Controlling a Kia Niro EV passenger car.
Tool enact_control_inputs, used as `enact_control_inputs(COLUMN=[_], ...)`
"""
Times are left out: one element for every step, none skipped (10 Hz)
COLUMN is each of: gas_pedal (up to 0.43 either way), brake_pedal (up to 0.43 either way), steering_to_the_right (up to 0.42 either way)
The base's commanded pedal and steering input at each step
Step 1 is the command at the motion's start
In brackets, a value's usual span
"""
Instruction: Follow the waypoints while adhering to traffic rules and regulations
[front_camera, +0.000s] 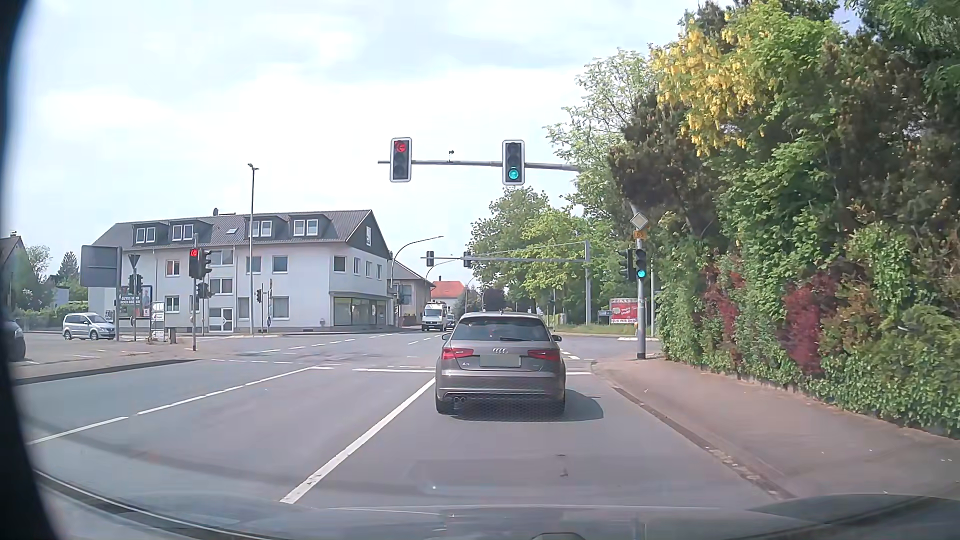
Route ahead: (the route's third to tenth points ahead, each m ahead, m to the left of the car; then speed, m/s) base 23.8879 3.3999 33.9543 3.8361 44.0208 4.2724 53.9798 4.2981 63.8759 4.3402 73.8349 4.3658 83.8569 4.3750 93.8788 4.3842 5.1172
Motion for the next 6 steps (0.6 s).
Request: enact_control_inputs(gas_pedal=[0.268,0.268,0.268,0.268,0.268,0.268], brake_pedal=[0.000,0.000,0.000,0.000,0.000,0.000], steering_to_the_right=[-0.005,-0.005,-0.005,-0.005,-0.005,-0.005])
